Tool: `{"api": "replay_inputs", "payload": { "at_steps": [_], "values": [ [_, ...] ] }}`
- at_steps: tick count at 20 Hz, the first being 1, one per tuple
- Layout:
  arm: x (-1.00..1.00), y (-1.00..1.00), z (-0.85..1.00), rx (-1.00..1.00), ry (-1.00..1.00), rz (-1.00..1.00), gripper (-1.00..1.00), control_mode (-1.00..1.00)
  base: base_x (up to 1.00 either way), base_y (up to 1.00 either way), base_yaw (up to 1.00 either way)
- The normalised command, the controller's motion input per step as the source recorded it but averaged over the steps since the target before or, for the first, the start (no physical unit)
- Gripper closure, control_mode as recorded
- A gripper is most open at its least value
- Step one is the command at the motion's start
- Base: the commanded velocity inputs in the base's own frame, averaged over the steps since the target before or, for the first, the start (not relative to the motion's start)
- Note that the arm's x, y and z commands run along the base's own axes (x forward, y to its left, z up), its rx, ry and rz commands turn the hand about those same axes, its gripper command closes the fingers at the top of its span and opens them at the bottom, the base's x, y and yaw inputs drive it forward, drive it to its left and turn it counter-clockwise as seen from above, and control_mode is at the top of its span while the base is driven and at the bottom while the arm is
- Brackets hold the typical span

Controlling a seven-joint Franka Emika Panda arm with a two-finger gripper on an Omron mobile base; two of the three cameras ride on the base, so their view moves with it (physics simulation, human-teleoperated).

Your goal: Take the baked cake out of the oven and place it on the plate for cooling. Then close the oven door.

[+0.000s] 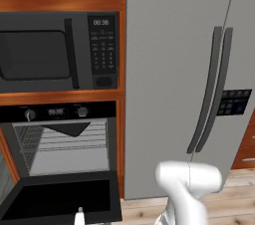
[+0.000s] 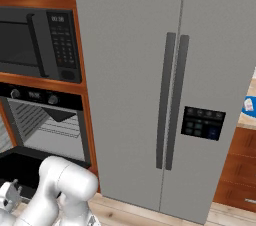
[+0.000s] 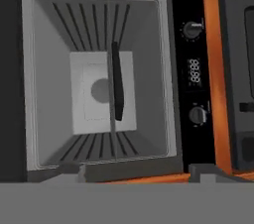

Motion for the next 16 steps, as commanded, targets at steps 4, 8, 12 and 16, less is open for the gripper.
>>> {"api": "replay_inputs", "payload": {
  "at_steps": [4, 8, 12, 16],
  "values": [
    [0.35, 0.42, -0.57, -0.18, -0.12, -0.05, -1.00, -1.00, 0.00, 0.00, 0.00],
    [-0.27, 0.35, -0.65, -0.12, -0.28, -0.03, -1.00, -1.00, 0.00, 0.00, 0.00],
    [-0.69, 0.41, -0.26, -0.01, -0.30, -0.04, -1.00, -1.00, 0.00, 0.00, 0.00],
    [-0.78, 0.32, -0.16, 0.00, -0.28, -0.06, -1.00, -1.00, 0.00, 0.00, 0.00]
  ]
}}
